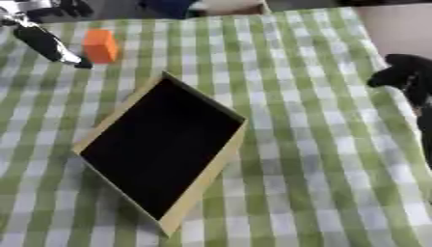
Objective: Pick up objects on the table and place them in the box.
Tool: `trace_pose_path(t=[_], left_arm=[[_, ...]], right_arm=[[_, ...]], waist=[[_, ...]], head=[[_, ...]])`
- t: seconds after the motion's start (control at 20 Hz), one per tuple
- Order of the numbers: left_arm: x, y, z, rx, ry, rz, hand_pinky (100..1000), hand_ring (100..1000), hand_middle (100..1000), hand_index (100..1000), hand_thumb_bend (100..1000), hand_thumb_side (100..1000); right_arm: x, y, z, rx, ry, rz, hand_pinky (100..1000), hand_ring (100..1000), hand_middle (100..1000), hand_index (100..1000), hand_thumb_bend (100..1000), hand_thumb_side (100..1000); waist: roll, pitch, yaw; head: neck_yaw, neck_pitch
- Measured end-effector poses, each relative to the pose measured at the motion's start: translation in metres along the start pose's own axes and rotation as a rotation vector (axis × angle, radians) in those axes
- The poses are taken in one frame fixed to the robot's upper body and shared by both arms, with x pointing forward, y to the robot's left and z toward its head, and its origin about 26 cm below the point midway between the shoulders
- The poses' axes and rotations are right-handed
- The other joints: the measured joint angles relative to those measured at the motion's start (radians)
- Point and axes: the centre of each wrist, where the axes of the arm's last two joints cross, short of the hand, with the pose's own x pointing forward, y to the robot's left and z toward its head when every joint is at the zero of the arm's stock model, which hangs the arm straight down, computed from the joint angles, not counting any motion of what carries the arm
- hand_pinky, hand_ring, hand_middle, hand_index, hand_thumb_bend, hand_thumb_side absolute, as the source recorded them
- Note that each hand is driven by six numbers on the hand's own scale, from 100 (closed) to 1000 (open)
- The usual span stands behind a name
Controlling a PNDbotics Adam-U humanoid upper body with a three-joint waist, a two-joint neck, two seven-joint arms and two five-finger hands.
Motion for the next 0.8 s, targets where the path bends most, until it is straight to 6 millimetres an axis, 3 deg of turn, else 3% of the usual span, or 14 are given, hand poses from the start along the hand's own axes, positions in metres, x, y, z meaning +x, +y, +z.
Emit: trace_pose_path(t=[0.4, 0.8], left_arm=[[-0.019, 0.001, 0.007, 0.036, 0.076, 0.023, 906, 901, 840, 916, 569, 201], [-0.023, 0.003, 0.009, 0.083, 0.059, 0.026, 900, 895, 842, 912, 549, 203]], right_arm=[[0.000, 0.000, 0.000, 0.001, 0.001, 0.003, 824, 677, 620, 813, 100, 1000], [0.000, 0.000, 0.000, 0.004, 0.003, 0.004, 825, 676, 619, 813, 100, 1000]], waist=[[-0.001, 0.023, -0.003], [-0.005, 0.043, 0.001]], head=[[0.019, -0.022], [0.020, -0.036]])
